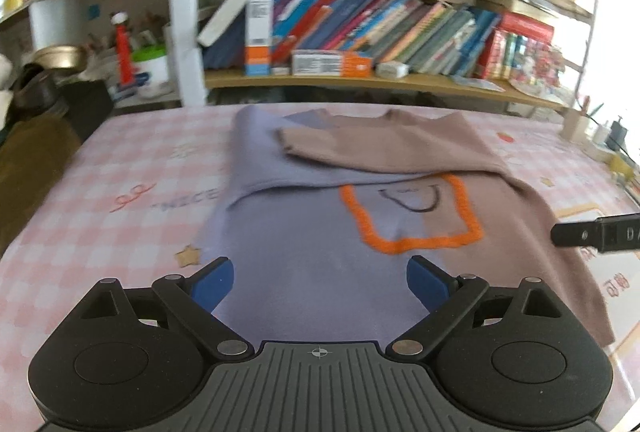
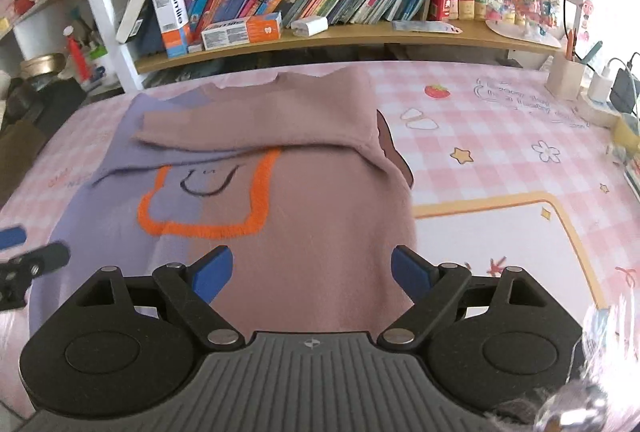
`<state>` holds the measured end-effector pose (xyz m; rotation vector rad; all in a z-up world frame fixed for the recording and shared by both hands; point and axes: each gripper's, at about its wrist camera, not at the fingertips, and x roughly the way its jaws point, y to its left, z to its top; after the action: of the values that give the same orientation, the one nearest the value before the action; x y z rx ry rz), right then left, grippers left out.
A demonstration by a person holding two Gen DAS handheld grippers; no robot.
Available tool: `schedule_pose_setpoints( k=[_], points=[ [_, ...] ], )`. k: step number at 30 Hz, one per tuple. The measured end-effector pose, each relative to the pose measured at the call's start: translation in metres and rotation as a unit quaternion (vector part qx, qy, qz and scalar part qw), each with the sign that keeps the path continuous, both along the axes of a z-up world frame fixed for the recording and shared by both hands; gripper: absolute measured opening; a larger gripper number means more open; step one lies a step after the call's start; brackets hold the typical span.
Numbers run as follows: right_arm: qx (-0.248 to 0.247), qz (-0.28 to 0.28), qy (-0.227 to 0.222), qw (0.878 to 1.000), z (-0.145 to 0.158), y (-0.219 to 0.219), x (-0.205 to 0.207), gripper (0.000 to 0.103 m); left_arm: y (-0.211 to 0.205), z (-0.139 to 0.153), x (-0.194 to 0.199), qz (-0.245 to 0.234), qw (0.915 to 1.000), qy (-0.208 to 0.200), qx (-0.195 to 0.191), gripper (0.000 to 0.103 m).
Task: Fold clothes
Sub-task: 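Withdraw the open right gripper from the sweater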
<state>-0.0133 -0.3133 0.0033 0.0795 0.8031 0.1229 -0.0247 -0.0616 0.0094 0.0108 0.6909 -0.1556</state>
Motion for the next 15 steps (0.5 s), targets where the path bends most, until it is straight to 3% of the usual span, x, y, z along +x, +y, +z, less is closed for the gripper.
schedule_pose_setpoints(
  k=[15],
  points=[
    [0.023, 0.001, 0.003, 1.0, -0.004, -0.049, -0.06, 0.087, -0.058, 0.011, -0.047, -0.019, 0.9993, 0.009, 0.031, 0.096]
  ],
)
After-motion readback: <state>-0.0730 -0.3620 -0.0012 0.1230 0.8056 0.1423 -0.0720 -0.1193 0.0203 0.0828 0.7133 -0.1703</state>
